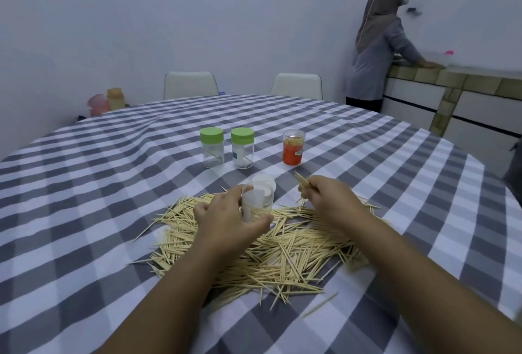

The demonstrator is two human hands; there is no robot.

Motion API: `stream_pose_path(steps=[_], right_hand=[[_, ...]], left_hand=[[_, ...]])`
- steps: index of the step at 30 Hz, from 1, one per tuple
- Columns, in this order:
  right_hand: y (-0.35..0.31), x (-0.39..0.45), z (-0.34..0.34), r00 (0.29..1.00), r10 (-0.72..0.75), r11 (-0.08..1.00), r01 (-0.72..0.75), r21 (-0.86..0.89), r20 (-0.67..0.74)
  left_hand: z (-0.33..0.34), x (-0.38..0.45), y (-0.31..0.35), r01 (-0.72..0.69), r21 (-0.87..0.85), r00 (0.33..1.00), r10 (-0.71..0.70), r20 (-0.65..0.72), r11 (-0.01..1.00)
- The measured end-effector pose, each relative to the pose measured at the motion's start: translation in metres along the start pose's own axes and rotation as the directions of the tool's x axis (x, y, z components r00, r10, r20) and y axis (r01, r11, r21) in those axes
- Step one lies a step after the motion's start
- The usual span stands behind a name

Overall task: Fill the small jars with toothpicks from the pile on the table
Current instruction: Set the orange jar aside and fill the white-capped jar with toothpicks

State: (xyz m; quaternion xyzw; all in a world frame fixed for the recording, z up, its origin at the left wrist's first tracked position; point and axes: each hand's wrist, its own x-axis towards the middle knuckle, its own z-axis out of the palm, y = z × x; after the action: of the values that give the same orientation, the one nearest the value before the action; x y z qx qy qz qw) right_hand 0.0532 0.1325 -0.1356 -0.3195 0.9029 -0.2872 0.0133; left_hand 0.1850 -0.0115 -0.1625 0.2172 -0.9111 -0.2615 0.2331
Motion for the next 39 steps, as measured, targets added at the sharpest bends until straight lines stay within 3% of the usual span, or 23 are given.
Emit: stream_pose_path(steps=[4, 9, 12, 19, 26, 33, 39], right_hand=[[-0.020, 0.005, 0.010, 0.997, -0.008, 0.922, 0.039, 0.386, -0.081], [-0.031, 0.005, 0.025, 0.987, 0.077, 0.568, 0.076, 0.820, -0.145], [-0.029, 0.005, 0.026, 0.982, 0.131, 0.385, 0.075, 0.920, -0.135], [-0.029, 0.005, 0.019, 0.960, 0.220, 0.133, 0.147, 0.980, -0.174], [-0.033, 0.000, 0.008, 0.958, 0.207, 0.057, 0.190, 0.980, -0.197], [-0.035, -0.005, 0.008, 0.955, 0.177, 0.105, 0.221, 0.970, -0.237], [-0.036, -0.003, 0.010, 0.978, 0.160, 0.017, 0.135, 0.991, -0.136]], left_hand=[[0.002, 0.001, 0.000, -0.012, 0.017, 1.000, 0.013, -0.015, 1.000], [0.003, 0.003, 0.001, -0.049, 0.063, 0.998, 0.052, -0.037, 0.997], [0.004, 0.003, 0.005, -0.057, 0.099, 0.998, 0.061, -0.029, 0.993], [0.003, 0.002, 0.008, -0.066, 0.141, 0.997, 0.070, -0.026, 0.988], [0.003, 0.002, 0.009, -0.076, 0.144, 0.996, 0.081, -0.026, 0.987], [0.003, 0.001, 0.009, -0.078, 0.142, 0.997, 0.081, -0.018, 0.987], [0.003, 0.001, 0.010, -0.083, 0.134, 0.996, 0.086, -0.010, 0.988]])
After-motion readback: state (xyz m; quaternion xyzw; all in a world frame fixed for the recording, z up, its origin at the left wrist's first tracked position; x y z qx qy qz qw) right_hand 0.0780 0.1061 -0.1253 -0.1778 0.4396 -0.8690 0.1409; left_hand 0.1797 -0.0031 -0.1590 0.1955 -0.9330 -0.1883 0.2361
